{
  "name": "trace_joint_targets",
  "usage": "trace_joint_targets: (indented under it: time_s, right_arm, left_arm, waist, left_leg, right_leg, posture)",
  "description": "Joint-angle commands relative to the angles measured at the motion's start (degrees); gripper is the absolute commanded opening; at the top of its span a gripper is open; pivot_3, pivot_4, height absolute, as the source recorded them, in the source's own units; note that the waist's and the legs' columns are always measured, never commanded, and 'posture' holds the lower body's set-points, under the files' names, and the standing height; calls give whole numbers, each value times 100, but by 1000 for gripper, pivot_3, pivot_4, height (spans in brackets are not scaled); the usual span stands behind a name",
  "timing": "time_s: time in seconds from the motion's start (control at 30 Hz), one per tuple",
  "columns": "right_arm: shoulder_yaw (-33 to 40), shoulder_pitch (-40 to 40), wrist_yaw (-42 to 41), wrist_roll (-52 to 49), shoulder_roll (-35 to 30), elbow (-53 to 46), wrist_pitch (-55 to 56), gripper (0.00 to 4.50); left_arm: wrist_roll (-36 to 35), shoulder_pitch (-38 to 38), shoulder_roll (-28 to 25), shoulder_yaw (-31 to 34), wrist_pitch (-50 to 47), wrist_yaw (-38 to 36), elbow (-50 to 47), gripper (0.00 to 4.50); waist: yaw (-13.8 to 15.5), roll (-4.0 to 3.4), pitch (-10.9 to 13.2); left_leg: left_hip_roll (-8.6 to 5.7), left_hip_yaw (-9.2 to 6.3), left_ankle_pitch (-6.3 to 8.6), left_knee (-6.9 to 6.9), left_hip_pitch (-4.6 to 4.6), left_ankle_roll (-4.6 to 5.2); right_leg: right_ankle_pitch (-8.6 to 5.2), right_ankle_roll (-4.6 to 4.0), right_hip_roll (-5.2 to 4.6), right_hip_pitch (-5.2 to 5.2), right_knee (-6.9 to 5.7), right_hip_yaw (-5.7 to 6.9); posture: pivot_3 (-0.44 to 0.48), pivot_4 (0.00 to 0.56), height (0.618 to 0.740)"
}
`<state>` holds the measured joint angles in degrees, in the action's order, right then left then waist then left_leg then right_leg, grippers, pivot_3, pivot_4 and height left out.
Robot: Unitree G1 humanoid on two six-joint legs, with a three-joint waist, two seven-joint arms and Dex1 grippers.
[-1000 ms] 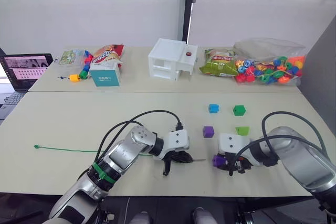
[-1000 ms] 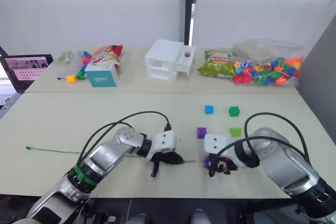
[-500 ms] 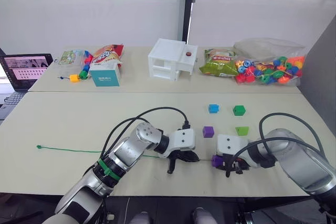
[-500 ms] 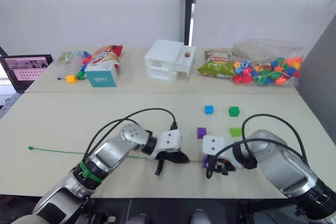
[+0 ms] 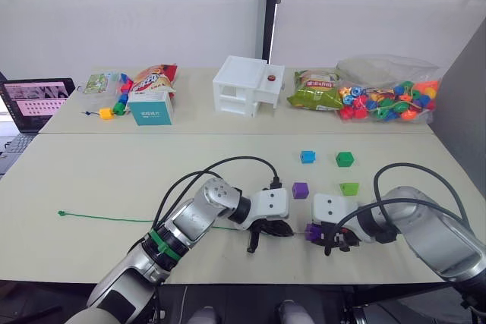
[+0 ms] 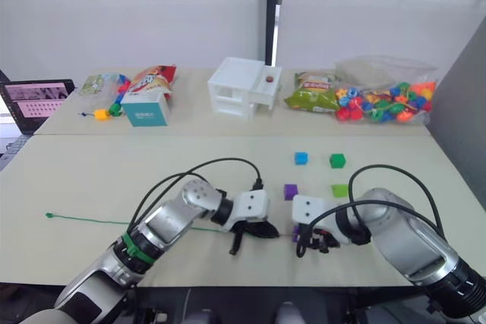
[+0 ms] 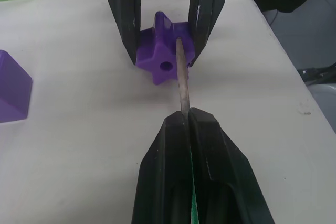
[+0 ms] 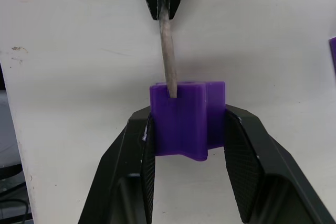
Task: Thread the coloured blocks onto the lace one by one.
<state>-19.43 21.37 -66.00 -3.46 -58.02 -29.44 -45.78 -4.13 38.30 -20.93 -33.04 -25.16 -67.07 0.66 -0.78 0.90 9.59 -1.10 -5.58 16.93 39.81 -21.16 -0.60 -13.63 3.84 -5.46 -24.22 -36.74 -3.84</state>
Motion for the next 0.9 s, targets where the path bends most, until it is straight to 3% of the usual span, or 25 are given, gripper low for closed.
trace_joint_targets:
  time_s: [0.03,0.9]
  right_arm:
    - [72,24,14,-35,-97,-127,26,1323]
    - [83,61,163,-70,-56,-179,-48,1323]
  left_arm:
    - [-70,53,-106,53,-290,-88,-465,0]
    - [143,251,138,-113,-559,206,-185,0]
  waist:
    - [0,1,0]
    - [5,0,0]
  left_leg:
    - [0,0,0,1,0,0]
    - [0,0,0,2,-1,0]
  right_leg:
    - [0,0,0,0,0,0]
    - [0,0,-1,0,0,0]
  posture:
    - [0,150,740]
    - [0,150,740]
